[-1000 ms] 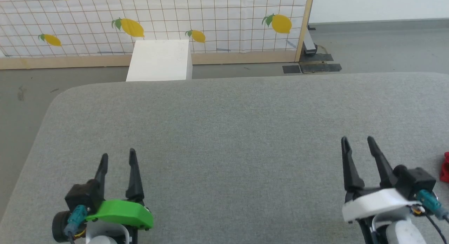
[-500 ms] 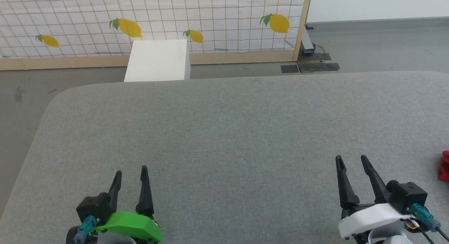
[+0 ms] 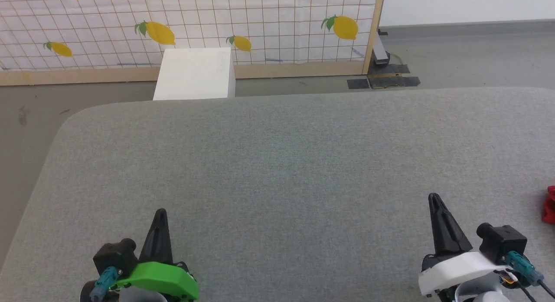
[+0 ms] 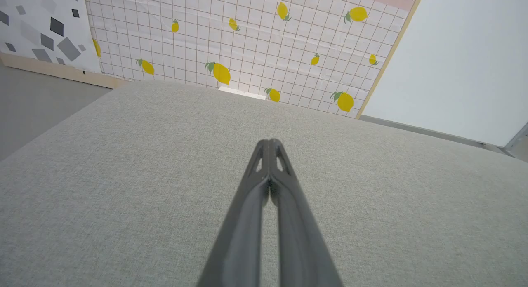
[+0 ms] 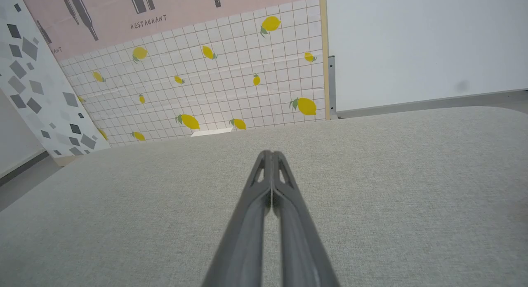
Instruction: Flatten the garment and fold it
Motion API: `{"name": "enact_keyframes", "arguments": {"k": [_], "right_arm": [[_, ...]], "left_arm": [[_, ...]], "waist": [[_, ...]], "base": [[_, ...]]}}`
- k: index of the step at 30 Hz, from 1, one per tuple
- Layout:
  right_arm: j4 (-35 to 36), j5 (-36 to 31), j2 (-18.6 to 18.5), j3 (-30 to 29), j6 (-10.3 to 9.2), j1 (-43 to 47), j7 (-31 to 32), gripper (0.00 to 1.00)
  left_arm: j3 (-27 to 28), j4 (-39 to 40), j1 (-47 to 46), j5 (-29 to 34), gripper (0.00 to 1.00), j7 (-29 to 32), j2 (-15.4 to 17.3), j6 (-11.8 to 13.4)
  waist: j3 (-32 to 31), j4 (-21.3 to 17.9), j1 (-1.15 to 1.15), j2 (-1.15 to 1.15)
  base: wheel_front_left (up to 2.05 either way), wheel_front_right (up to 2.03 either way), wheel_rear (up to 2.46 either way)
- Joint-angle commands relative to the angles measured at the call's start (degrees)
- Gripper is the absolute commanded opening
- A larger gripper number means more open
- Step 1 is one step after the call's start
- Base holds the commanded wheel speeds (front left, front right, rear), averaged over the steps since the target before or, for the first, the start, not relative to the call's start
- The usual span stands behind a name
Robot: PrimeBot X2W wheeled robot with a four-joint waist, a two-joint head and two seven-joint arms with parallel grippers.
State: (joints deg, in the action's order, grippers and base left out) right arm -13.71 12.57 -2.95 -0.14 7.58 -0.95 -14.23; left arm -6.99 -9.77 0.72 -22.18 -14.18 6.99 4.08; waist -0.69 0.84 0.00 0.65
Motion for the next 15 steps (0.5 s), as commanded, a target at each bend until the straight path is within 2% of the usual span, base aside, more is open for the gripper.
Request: {"name": "enact_keyframes", "arguments": {"k": [1, 15], "right_arm": [[0.54, -0.46, 0.00, 0.00, 0.00, 0.05, 0.31, 0.00], [2.06, -1.86, 0.01, 0.01, -0.01, 0.15, 1.92, 0.00]], "left_arm": [[0.21, 0.33, -0.03, 1.00, 0.00, 0.43, -0.19, -0.19], [1.00, 1.42, -0.11, 3.44, 0.00, 2.02, -0.64, -0.64]], "waist": [[0.01, -0.01, 0.00, -0.03], [0.09, -0.11, 0.00, -0.10]], "base": [[0.00, 0.00, 0.00], [0.00, 0.00, 0.00]]}}
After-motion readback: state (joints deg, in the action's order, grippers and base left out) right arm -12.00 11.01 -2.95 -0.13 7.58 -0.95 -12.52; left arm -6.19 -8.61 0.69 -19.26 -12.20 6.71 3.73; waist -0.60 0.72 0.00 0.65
